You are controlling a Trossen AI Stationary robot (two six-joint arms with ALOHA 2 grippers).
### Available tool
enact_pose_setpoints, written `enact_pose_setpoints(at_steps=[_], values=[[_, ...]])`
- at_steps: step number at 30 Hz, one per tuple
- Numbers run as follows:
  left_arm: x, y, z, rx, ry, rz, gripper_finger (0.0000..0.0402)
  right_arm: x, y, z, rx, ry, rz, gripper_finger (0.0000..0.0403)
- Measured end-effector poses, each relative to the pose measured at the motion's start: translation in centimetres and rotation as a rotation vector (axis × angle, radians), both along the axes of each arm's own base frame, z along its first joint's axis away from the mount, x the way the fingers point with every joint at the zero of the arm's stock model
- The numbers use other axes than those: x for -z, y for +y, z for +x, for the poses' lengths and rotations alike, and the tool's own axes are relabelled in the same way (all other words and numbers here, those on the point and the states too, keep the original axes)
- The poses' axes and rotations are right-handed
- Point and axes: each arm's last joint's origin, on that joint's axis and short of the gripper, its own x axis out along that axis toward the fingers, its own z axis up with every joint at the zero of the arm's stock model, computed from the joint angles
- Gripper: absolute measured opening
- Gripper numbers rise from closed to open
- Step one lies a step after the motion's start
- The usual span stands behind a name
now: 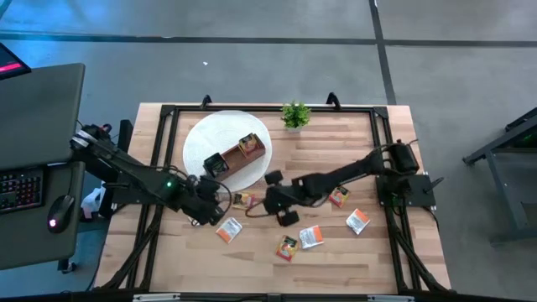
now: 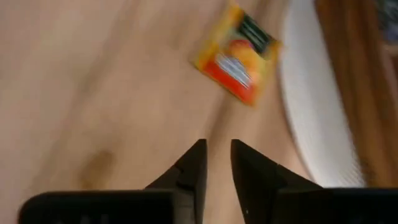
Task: Pick & Place Tea
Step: Put the white tea bag into the middle section of the wooden organizer
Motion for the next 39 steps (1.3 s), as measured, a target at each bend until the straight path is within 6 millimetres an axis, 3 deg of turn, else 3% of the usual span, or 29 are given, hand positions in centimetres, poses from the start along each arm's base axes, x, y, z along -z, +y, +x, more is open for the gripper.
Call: enact_pose_setpoints(at_steps=[3,6,10,13,18,28,32,35,39], values=[[1.0,0.1,-0.8,-0.076,0.156,-0.05,0.0124,1.3,0.9,-0.5,-0.039,-0.051,0.029,0.0048],[1.8,0.1,-1.3,-0.215,0.287,-0.131,0.0124,1.4,1.6,-0.6,-0.051,-0.08,0.034,0.0031],[3.1,-1.0,-1.4,-0.364,0.327,-0.221,0.0124,1.5,1.8,-0.7,-0.015,-0.085,0.007,0.0013],[4.4,-1.8,-1.9,-0.395,0.349,-0.266,0.0124,1.5,1.6,-0.7,-0.001,-0.089,-0.033,0.0003],[6.2,-1.5,-3.4,-0.432,0.536,-0.356,0.0124,1.5,0.9,-0.6,0.033,-0.091,-0.104,0.0009],[9.2,-1.6,-3.6,-0.381,0.383,-0.4,0.0123,1.5,-0.7,-0.3,0.08,-0.088,-0.083,0.0008],[10.2,-1.2,-4.2,-0.396,0.398,-0.415,0.012,1.5,-1.2,-0.2,0.096,-0.09,-0.081,0.0002],[10.6,-1.0,-4.5,-0.366,0.406,-0.389,0.0098,1.5,-1.5,-0.2,0.103,-0.091,-0.081,0.0003],[10.6,-0.9,-4.4,-0.315,0.38,-0.344,0.0031,1.4,-1.7,-0.1,0.11,-0.096,-0.079,0.001]])
